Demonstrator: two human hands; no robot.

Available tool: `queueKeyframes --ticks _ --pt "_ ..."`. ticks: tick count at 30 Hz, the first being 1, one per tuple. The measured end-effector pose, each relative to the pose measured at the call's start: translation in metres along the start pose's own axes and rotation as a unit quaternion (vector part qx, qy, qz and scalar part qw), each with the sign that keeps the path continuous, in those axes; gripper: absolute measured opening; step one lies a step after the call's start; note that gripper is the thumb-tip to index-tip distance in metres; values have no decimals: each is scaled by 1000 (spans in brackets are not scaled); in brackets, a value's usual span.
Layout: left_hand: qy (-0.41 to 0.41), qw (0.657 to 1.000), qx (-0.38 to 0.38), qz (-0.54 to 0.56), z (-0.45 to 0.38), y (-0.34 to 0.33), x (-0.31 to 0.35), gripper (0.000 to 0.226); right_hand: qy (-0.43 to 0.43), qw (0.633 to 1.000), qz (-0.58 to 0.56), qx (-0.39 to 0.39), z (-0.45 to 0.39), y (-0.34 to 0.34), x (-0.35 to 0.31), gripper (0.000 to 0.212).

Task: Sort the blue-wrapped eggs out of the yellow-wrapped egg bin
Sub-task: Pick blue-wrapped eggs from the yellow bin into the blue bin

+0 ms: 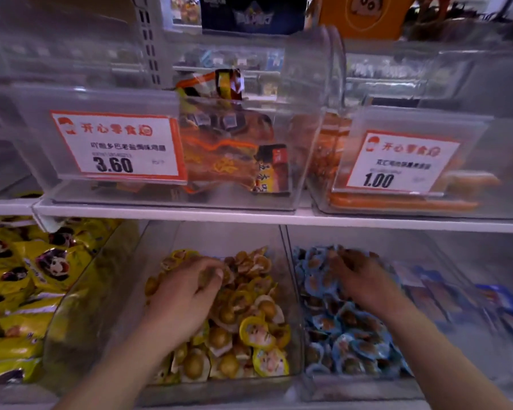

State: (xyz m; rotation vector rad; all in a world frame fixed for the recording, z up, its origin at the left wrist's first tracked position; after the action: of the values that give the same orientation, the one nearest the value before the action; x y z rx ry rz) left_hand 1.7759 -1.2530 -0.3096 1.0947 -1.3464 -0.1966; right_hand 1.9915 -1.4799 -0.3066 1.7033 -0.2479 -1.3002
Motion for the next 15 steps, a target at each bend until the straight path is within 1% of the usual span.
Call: queueKeyframes --ticks 1,2,3,4,5,6,7,8,10,13,15 --pt "-11 999 -16 -35 -8 -6 4 21 6 995 98 15 -2 1 1 40" --pt "-37 995 -35 -81 -18 -15 12 26 14 990 129 54 -1 6 -1 37" --pt "-68 988 -60 -129 -30 -25 20 32 40 988 109 106 4 11 -9 31" --pt "-94 977 -90 -169 -42 -37 29 39 76 985 56 143 10 12 -19 25" --pt "-107 966 -122 -199 -56 -51 34 46 110 983 -18 148 14 8 -31 23" --pt "-106 957 -156 -221 -70 -64 35 52 132 981 -89 111 19 -3 -43 25" --pt "-93 947 -196 -237 -84 -77 33 57 144 979 -141 42 24 -19 -55 30" --pt "-76 936 -238 -246 -96 -89 30 60 156 975 -156 -21 30 -35 -65 37" --pt "-50 921 -298 -248 -113 -106 21 59 170 973 -128 -95 36 -60 -69 47" --pt "-32 898 -312 -309 -122 -100 1 51 136 967 -172 -132 31 -62 -62 45" --pt "-8 889 -312 -334 -120 -77 -21 39 143 963 -181 -136 29 -61 -63 40"
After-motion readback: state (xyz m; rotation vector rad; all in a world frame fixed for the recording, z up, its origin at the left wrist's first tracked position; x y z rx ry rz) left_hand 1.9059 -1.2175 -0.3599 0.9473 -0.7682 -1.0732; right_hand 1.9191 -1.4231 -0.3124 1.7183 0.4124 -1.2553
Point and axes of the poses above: each hand's wrist, its own z-axis away from the middle knuckle, its own y-axis out of the back of the hand, x = y × z, the point moved 6 cm from there along -z, towards the middle knuckle, and after that the axes turned 7 degrees about -x, right-handed, at the moved point
